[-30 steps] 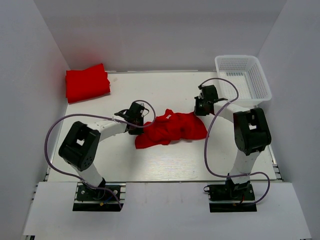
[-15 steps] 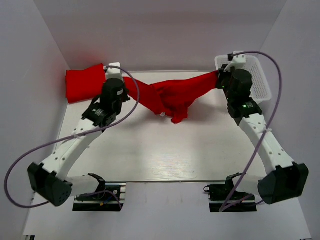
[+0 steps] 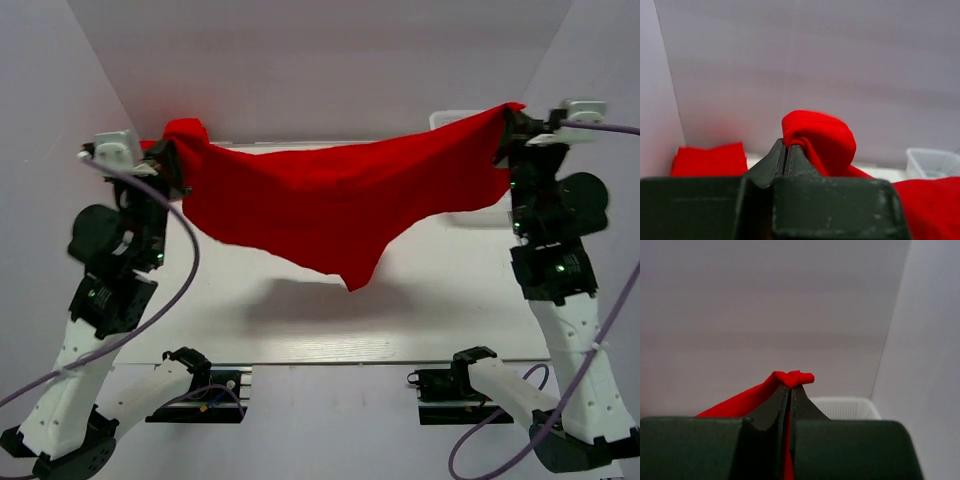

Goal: Fold and stack the t-shirts
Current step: Flatten out the tshirt

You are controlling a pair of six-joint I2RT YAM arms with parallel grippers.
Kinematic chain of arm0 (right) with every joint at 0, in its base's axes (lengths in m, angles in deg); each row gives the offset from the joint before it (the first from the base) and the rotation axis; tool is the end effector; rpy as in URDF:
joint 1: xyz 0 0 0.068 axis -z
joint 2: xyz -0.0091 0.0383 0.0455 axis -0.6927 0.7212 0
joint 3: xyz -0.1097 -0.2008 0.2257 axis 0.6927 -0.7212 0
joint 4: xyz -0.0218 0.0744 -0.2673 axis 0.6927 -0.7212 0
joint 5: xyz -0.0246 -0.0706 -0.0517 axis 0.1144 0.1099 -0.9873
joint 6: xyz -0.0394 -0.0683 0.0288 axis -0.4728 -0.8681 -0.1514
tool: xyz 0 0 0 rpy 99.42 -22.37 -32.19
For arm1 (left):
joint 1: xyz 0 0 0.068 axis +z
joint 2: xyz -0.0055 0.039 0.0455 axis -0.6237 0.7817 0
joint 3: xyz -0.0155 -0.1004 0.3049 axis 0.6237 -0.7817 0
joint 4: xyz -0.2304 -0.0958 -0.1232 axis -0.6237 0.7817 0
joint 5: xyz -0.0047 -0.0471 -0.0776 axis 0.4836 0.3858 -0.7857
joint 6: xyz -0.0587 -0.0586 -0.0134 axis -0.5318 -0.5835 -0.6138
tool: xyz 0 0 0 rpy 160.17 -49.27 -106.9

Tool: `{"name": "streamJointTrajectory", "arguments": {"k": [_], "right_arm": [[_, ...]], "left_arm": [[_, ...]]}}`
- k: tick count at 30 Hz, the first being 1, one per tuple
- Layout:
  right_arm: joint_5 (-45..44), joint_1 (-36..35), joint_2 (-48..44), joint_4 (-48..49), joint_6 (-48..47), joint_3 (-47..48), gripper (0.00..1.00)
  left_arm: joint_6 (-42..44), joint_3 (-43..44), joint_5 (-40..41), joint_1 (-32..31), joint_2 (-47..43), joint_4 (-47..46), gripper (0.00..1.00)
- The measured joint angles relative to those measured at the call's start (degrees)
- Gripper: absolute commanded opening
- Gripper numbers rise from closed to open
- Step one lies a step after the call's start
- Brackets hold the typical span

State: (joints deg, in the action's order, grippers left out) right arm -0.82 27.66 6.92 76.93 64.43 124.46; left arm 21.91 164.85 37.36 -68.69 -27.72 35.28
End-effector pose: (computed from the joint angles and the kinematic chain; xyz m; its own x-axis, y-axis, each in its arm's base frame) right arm 0.1820 0.0289 0.5768 0.3816 0.0130 -0.9242 0.0478 0.9983 0.0338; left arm 0.1500 -0.0441 0.5579 0.2313 -0.1335 -0.9637 0.0138 0.9909 -0.1340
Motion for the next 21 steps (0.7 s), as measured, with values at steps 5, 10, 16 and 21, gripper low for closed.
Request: {"name": "streamJointTrajectory", "arguments": {"k": [5, 10, 16, 21], "right_arm": [[0.6, 0.0, -3.3, -1.4, -2.3, 8.3, 0.0], [2.5, 0.0, -7.8, -3.7, -2.9, 13.6, 0.0], [7.1, 0.0, -12.5, -6.4, -2.1, 15.4, 0.0], [9.1, 0.0, -13.5, -5.7, -0.5, 10.6, 0.0]], "left_arm": [[3.6, 5.2, -4.4, 0.0, -4.8, -1.2, 0.0], [6.1, 13.3, -7.0, 0.0, -7.1, -1.4, 0.0], [7.7, 18.8, -10.0, 0.0, -7.5, -1.8, 0.0], [8.2, 20.0, -7.6, -0.3, -4.1, -2.4, 0.0]]}}
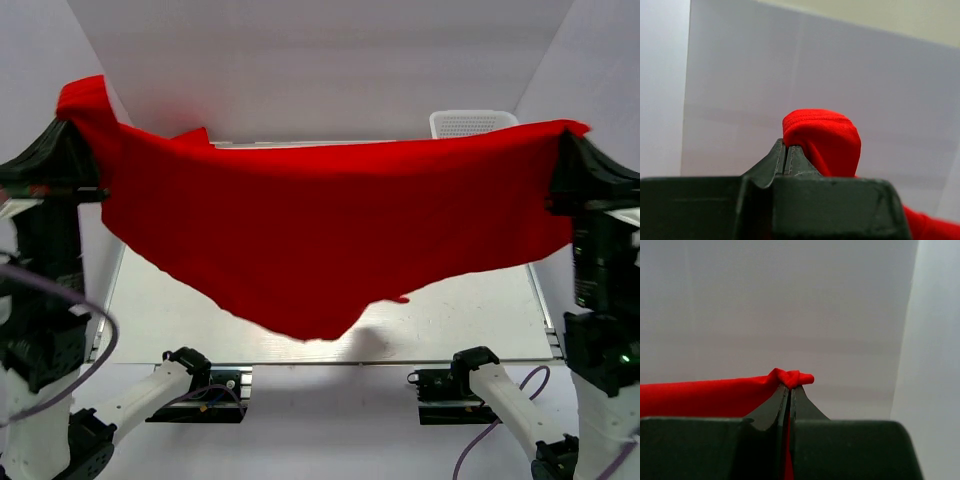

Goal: Fold and stack the t-shirts
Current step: Flatten out the tshirt

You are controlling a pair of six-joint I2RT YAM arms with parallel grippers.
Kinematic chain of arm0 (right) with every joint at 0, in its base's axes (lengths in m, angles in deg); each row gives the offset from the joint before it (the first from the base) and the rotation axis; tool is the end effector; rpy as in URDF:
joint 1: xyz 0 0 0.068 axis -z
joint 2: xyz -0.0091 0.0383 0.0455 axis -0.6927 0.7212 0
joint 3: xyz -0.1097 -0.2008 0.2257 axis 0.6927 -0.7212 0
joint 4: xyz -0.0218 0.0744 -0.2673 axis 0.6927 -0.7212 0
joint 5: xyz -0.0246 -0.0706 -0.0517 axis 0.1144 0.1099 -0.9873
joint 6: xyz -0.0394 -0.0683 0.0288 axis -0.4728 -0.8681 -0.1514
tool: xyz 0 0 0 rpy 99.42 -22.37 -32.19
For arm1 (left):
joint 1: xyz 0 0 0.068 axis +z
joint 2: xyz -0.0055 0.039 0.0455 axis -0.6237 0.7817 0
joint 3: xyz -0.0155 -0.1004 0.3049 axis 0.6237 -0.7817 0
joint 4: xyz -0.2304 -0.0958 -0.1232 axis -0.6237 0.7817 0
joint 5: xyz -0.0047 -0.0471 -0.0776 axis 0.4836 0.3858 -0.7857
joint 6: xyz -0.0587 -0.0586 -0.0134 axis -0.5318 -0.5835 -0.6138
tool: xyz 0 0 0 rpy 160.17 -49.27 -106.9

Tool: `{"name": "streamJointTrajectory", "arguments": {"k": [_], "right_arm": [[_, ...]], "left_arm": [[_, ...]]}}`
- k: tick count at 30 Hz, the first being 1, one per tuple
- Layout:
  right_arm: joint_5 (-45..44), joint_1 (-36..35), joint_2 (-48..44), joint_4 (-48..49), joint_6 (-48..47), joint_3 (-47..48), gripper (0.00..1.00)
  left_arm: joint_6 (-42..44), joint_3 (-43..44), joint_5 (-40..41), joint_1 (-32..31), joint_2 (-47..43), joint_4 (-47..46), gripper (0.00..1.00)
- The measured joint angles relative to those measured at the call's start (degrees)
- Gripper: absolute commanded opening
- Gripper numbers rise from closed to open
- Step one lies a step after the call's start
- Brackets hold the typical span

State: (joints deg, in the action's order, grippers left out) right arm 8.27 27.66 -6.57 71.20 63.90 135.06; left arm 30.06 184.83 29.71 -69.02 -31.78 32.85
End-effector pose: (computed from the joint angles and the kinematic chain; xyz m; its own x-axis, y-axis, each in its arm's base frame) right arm 0.0265 -0.0044 0.6426 0.6559 0.0793 -0.7507 -0.0920 0.9955 0.0248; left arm 0.0320 0.0140 0.6703 0.6024 -0.2014 -0.7724 0.1375 0.9794 -0.1482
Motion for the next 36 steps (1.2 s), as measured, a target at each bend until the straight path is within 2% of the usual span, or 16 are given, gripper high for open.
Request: {"name": "streamJointTrajectory", "arguments": {"k": [4, 9, 14, 17, 19, 24, 25, 26, 28, 29, 30, 31, 32, 33, 36], "right_arm": [[0.3, 0.0, 1.5, 1.0, 3.0, -8.1, 0.0], [0.0, 0.0, 10.8, 3.0, 8.0, -16.5, 0.0], [-0.3, 0.0, 25.0, 3.5, 12.4, -23.5, 0.0], [-0.1, 0.0, 38.1, 4.8, 13.8, -23.4, 0.0], [0.2, 0.2, 47.5, 2.5, 14.2, -19.6, 0.0], [1.2, 1.5, 73.0, -0.2, 14.8, 0.5, 0.0], [1.4, 1.7, 76.8, -1.4, 14.9, 4.7, 0.03], [1.7, 2.0, 80.7, -2.3, 15.0, 9.2, 0.13], [2.0, 2.5, 87.4, -3.9, 15.5, 17.8, 0.27], [2.1, 2.7, 90.4, -4.1, 15.8, 21.6, 0.44], [2.3, 2.7, 93.1, -4.7, 16.4, 25.0, 0.51], [2.4, 2.9, 95.6, -5.4, 16.5, 28.4, 0.61], [2.7, 3.1, 97.4, -5.6, 17.0, 30.7, 0.8], [3.0, 3.1, 98.8, -6.1, 17.4, 32.5, 0.9], [3.8, 3.5, 99.8, -6.8, 17.8, 34.4, 0.9]], "left_arm": [[0.9, -2.9, 5.2, -0.2, 5.0, -2.2, 0.0], [2.4, -7.8, 14.2, 0.3, 15.8, -6.5, 0.0], [0.2, -13.0, 19.4, 3.2, 32.7, -9.5, 0.0], [-4.3, -13.0, 19.2, 7.0, 47.0, -8.1, 0.0], [-6.6, -9.6, 19.4, 9.6, 57.4, -6.8, 0.0], [-8.4, 2.3, 17.3, 15.2, 81.5, -6.0, 0.0], [-8.5, 4.6, 17.1, 15.9, 84.7, -5.6, 0.0], [-8.5, 7.7, 16.9, 16.6, 88.0, -4.7, 0.06], [-8.7, 13.3, 16.6, 17.7, 92.7, -3.3, 0.36], [-9.0, 15.7, 16.2, 18.1, 94.4, -3.1, 0.71], [-8.8, 17.0, 15.8, 18.5, 95.2, -2.8, 0.92], [-9.1, 17.7, 15.5, 18.9, 95.5, -2.7, 1.0], [-9.4, 18.2, 15.0, 19.2, 95.5, -2.8, 1.0], [-9.7, 19.1, 14.4, 19.5, 95.5, -2.8, 1.0], [-9.8, 21.7, 12.6, 20.2, 95.3, -3.1, 1.0]]}}
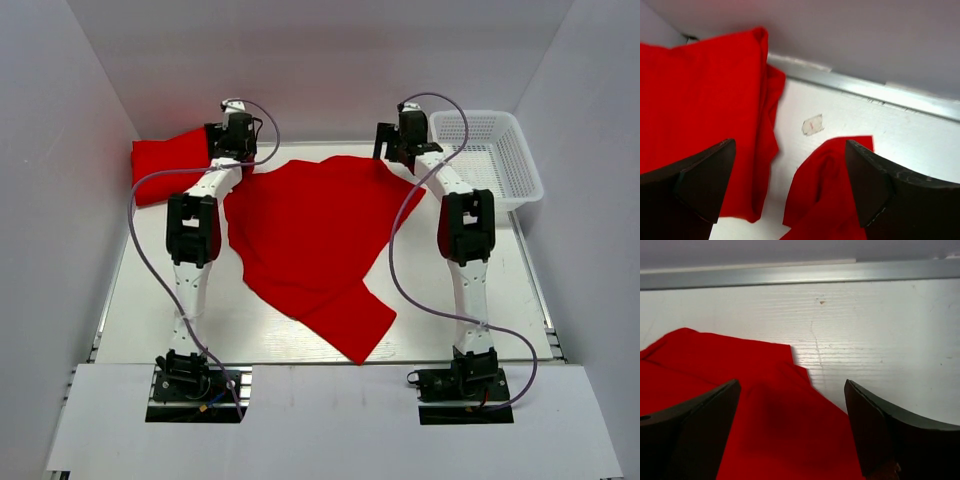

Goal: Fold and stack the t-shirts
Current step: Flatten out the tshirt

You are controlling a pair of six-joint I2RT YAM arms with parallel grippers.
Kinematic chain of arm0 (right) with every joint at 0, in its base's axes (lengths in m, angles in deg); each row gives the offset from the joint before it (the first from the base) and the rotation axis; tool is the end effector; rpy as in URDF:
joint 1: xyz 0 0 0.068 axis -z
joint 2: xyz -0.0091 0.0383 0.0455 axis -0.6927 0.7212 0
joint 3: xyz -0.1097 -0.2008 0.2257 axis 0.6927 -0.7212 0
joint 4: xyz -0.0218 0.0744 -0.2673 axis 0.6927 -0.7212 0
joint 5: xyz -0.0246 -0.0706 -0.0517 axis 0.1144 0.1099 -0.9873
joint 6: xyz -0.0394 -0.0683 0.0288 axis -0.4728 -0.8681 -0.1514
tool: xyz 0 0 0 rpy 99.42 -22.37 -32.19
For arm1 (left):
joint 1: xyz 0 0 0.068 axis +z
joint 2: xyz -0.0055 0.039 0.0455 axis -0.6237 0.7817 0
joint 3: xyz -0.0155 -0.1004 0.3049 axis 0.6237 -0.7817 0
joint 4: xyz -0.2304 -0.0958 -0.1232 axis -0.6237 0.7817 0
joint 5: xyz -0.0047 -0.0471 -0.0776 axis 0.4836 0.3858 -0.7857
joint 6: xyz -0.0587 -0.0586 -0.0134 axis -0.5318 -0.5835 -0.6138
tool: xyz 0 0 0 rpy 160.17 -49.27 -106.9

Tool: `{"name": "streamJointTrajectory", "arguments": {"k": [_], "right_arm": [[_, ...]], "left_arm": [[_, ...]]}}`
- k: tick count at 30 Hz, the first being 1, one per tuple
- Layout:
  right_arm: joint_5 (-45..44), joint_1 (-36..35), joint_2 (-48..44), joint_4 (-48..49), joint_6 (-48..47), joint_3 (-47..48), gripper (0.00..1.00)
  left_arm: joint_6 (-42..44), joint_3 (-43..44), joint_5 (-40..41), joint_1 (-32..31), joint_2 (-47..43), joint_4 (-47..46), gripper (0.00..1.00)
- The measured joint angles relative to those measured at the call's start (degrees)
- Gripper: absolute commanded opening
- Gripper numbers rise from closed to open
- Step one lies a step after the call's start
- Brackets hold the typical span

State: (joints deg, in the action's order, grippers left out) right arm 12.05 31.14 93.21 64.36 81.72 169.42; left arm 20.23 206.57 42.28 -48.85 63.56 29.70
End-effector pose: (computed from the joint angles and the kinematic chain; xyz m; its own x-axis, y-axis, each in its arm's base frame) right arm 0.6383 0.1369 0.2155 -0.5105 0.0905 -0.8551 -0.0389 0.9910 0.1281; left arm 0.6407 -0.0730 0.2063 -0.4588 0.0592 -0.8866 -0.3654 0.8969 0.2490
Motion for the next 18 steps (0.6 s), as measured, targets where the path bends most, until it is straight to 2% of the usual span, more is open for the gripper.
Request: {"name": "streamJointTrajectory", "arguments": {"k": [5, 9, 14, 18], "right_arm": [[1.1, 0.1, -5.3, -0.6, -0.1, -3.0, 0.9], [2.7, 0.2, -16.3, -2.0, 0.0, -10.4, 0.9], [4.7, 0.2, -29.2, -2.3, 0.1, -20.0, 0.9], [6.7, 0.3, -30.9, -3.8, 0.2, -24.5, 0.9]], "left_arm": [[0.0, 2.3, -3.1, 0.2, -1.9, 1.4, 1.0], [-0.9, 1.2, -7.1, 0.0, -7.7, 5.0, 1.0], [-4.2, -10.5, -17.0, -1.1, -23.2, 9.8, 1.0], [-8.9, -27.6, -25.4, -2.6, -37.3, 9.4, 1.0]]}}
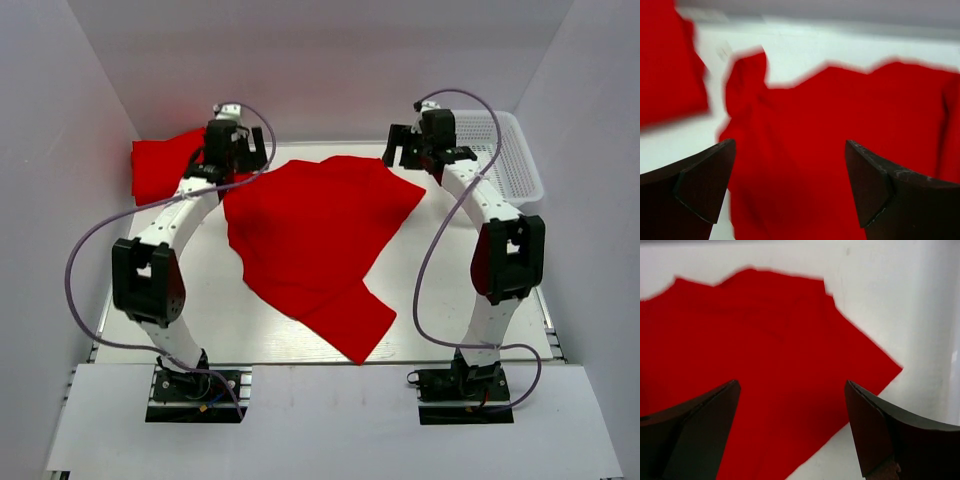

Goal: Fold and stack the t-shirts
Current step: Flatten out the tshirt

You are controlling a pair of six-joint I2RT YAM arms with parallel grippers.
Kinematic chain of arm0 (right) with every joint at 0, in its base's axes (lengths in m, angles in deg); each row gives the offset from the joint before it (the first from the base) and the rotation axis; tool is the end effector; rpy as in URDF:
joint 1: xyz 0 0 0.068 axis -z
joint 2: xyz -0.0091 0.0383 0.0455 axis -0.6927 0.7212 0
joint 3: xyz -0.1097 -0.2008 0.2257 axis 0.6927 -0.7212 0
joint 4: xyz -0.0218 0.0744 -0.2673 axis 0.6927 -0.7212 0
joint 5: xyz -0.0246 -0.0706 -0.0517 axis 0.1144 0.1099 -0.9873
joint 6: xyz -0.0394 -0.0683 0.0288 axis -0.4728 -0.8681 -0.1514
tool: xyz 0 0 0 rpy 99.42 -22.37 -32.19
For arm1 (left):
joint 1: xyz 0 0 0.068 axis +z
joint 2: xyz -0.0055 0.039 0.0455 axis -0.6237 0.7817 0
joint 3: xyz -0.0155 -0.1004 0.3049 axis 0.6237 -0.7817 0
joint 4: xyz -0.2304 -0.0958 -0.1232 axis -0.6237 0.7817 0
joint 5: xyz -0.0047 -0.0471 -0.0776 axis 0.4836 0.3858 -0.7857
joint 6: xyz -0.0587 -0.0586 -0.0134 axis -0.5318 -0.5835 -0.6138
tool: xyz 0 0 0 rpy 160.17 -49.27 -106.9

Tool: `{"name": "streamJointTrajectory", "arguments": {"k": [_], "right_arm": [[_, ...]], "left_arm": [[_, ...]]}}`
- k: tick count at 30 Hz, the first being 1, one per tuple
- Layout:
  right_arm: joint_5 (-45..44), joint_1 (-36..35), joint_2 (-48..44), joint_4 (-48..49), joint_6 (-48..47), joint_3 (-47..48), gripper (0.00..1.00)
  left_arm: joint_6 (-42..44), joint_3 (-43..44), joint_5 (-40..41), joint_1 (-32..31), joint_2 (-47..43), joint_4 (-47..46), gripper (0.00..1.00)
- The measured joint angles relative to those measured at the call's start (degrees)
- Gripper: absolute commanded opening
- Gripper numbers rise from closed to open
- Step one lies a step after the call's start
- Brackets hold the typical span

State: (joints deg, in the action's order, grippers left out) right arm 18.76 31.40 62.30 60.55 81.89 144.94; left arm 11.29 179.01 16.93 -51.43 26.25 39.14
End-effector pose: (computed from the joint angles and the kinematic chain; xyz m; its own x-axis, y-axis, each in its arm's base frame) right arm 0.5061 0.1135 0.3444 -0.4924 0.1005 -0.8646 -0.1388 0.9715 0.1920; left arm 0.4773 -0.0960 0.3506 -0.4658 -0.0795 -0.8813 -0.0128 0.9965 -0.0831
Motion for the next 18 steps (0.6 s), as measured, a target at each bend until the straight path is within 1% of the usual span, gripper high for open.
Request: {"name": "streamJointTrajectory", "arguments": {"k": [1, 3, 5, 7, 10, 13, 16, 18], "right_arm": [[0.6, 0.0, 0.4, -0.6, 0.0, -0.9, 0.9], [2.2, 0.0, 2.1, -2.3, 0.0, -2.3, 0.9], [3.8, 0.1, 4.8, -3.4, 0.1, -2.5, 0.9], [5.7, 0.2, 7.8, -3.7, 0.3, -2.4, 0.9], [8.6, 0.6, 12.2, -3.9, 0.4, -2.0, 0.9], [12.3, 1.2, 18.3, -4.0, 0.4, 0.6, 0.9], [13.9, 1.8, 18.7, -2.8, 1.4, 0.9, 0.9], [14.4, 2.3, 18.7, -2.3, 2.0, 0.6, 0.9]], "left_arm": [[-1.2, -4.1, -1.8, -0.5, -2.5, -0.4, 1.0], [-3.1, -10.1, -5.4, -1.4, -4.6, -0.3, 1.0], [-4.6, -13.8, -8.2, -2.3, -3.7, 0.4, 1.0], [-6.0, -15.6, -10.1, -3.1, -1.3, 1.9, 1.0], [-7.4, -16.9, -11.2, -3.6, 2.2, 3.0, 1.0], [-8.4, -17.1, -11.7, -3.8, 4.9, 4.0, 1.0], [-9.0, -16.2, -11.7, -3.8, 6.8, 4.3, 1.0], [-9.4, -14.0, -11.7, -3.6, 9.6, 5.0, 1.0]]}}
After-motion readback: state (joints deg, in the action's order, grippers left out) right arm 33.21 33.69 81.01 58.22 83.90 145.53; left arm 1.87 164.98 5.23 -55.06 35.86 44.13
